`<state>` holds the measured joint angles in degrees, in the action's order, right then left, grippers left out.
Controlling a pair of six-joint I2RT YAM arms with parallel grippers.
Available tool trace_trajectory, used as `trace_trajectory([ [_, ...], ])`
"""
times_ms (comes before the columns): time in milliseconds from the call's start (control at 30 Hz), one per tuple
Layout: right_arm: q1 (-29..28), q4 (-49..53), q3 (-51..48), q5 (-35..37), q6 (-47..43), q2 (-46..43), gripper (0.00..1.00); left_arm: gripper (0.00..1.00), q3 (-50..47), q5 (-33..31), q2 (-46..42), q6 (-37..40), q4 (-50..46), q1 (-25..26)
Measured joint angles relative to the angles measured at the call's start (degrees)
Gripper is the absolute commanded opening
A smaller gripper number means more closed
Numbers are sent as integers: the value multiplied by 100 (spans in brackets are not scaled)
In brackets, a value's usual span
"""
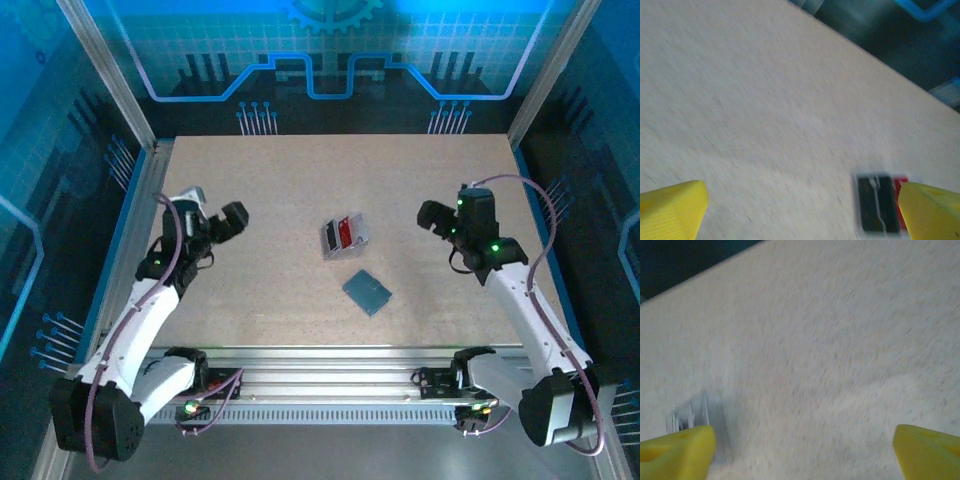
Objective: Put the credit cards into the card holder
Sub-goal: Rotate the card holder at the bottom-center of the table.
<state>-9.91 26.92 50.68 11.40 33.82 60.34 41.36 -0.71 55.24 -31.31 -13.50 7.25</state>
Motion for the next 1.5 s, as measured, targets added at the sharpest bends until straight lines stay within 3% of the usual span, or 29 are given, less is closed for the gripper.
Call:
trace_trajectory([
  [300,-1432,407,-667,-442,227,896,47,75,-1058,828,-28,-1217,420,1797],
  [633,-1528,-109,-1032,-802,380,1965,41,63,-960,1049,1606,-1888,1541,3477],
  [833,-1880,-382,-1154,-1047,503,2079,40,51,-686,1174,2337,-2105,1943,3681],
  [1133,-2767,-855,-1355,-1408,1110,2079,42,46,44,927,2723,-2063,1456,3681],
  [1333,-3091,-433,-1239,-920,1239,1917,51,42,251,651,2817,-1899,887,3681],
  [1500,-3152,-181,-1027,-710,1156,1517,52,37,251,634,2839,-1803,647,3681],
])
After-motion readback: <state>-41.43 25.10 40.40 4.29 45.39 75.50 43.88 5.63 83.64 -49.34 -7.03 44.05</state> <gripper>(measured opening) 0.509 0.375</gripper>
